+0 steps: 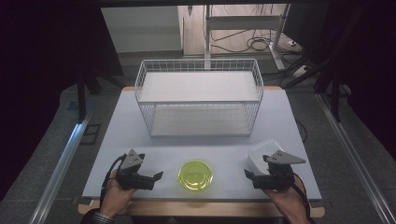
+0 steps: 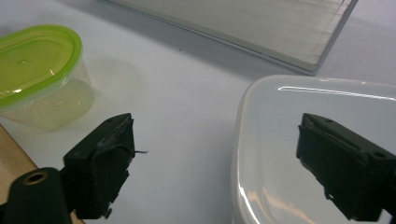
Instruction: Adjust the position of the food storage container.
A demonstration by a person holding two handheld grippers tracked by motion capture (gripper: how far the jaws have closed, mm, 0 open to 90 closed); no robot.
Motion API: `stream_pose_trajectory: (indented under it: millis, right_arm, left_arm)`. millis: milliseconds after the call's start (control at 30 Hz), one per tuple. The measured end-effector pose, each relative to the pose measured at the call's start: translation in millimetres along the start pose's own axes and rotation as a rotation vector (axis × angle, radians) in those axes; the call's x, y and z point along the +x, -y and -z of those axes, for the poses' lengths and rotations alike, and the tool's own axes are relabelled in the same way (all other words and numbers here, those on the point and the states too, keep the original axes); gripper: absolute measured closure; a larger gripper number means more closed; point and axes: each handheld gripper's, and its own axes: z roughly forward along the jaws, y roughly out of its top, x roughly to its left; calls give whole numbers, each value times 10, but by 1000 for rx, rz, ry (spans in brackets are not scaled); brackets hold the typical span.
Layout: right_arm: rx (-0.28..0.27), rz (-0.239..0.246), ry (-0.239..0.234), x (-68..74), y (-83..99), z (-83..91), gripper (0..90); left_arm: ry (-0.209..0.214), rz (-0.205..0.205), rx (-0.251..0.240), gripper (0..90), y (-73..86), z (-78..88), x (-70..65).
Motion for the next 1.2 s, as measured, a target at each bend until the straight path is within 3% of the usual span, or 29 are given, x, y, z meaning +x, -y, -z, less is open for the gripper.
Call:
stream_pose_trajectory:
  millis: [167,567,967,1200]
  right_arm:
    - [-2,-1,-18,-1,8,-10,156]
    - [0,24,-27,25,16,-44,174]
    - [-10,24,-13,17,14,-33,176]
    - [-13,26,-8,21,13,-32,178]
  left_arm:
    - [48,23,-9,27,-17,21,16]
    - [24,-18,3,135,-57,63,-40]
    - [29,-21,-11,212,-66,98,-46]
    - [72,-16,-29,371,-106,141,-85]
